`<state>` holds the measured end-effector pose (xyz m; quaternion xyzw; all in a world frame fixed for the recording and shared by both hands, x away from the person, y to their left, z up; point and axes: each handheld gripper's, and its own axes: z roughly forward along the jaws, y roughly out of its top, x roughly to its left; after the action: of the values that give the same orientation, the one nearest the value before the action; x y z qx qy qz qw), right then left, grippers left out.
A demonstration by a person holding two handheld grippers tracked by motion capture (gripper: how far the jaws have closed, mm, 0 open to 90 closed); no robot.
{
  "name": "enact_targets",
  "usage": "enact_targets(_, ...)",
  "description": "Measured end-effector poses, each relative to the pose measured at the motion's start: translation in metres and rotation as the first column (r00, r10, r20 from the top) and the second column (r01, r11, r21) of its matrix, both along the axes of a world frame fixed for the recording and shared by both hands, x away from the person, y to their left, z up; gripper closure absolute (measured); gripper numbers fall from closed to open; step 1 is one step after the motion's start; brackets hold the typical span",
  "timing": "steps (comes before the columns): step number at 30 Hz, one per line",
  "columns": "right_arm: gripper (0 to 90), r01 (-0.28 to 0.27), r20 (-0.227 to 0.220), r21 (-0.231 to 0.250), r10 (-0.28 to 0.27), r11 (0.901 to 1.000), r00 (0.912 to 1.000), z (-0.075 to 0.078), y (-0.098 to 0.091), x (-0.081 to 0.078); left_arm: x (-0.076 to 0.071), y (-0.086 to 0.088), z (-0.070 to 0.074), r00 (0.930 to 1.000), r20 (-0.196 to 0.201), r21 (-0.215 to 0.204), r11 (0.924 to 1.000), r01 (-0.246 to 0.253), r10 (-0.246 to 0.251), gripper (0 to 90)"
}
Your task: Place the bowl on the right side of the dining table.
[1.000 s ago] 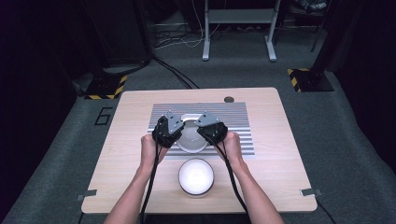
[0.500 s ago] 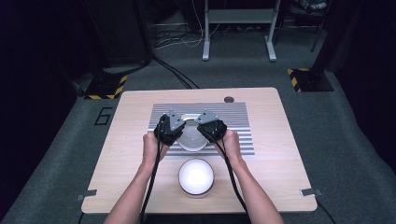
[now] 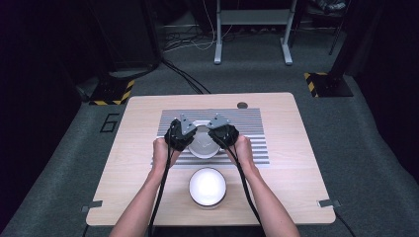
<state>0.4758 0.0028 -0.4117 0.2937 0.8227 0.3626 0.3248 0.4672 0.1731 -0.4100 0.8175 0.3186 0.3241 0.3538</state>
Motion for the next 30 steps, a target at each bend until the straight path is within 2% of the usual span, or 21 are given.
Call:
enact_targets(13,82.6,0.017,-0.018,0.005,-0.017,0.9998,0.9997,-0.006,0.001,0.014,0.015,-0.001,-0.003,0.9998,-0.019,0.014,0.9999,-0.005,0.005,83.6)
enact_targets(22,82.4,0.025,-0.029,0.004,-0.025,0.9997,0.9993,-0.002,0.002,0.023,0.024,-0.001,-0.001,0.9998,-0.013,0.013,0.9998,-0.013,0.014,83.7)
enact_targets(24,82.4,0.023,-0.023,0.003,-0.023,0.9997,0.9995,-0.002,0.003,0.025,0.025,-0.001,0.0,0.9997,-0.016,0.013,0.9998,-0.017,0.017,83.6)
enact_targets(30,82.4,0.033,-0.04,0.007,-0.033,0.9994,0.9987,-0.003,0.005,0.031,0.032,0.0,-0.001,0.9995,-0.027,0.017,0.9997,-0.018,0.018,83.5)
